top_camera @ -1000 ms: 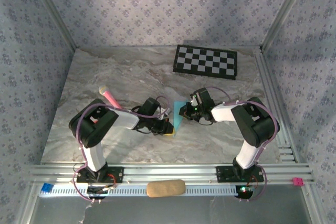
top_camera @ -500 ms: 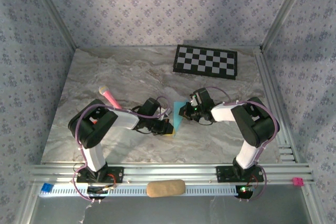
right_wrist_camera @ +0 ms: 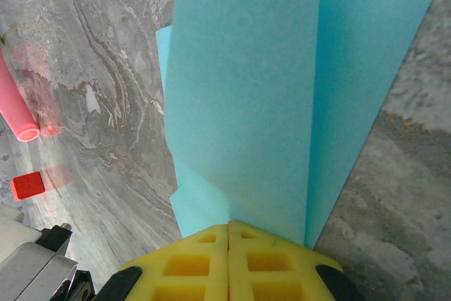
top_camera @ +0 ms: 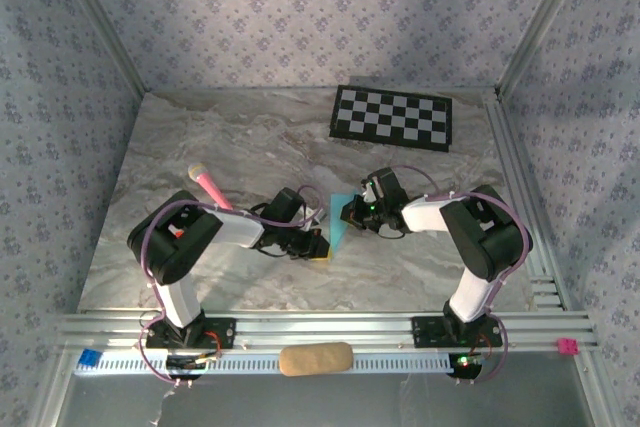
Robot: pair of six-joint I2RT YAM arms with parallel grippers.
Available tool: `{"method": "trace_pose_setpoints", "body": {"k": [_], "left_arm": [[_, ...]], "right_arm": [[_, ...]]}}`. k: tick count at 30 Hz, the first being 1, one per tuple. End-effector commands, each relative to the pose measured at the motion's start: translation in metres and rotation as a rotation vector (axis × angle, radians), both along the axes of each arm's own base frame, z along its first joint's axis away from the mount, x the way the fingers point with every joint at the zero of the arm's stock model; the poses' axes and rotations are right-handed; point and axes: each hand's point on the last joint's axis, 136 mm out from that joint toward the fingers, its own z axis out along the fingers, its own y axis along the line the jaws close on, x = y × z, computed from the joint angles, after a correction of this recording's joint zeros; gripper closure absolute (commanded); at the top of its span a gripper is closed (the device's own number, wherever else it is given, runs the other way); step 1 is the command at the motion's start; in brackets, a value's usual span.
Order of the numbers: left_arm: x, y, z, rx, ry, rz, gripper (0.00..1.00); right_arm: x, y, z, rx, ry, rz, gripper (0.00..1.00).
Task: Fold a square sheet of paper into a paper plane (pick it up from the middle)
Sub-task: Fold the wing for the fifth time at the center of the table.
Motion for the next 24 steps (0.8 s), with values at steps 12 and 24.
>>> {"method": "trace_pose_setpoints", "body": {"k": [12,24], "left_arm": [[-0.042,0.028,-0.013,0.11,0.11,-0.04,0.82],[0.002,0.015,0.064,-0.04,-0.073,0.077,0.83]], "right_arm": [[-0.015,-0.026,-0.035,-0.158,0.089,-0.034,0.93],[-0.014,-0.023,-0.032,-0.152,0.085,-0.028,0.93]]}}
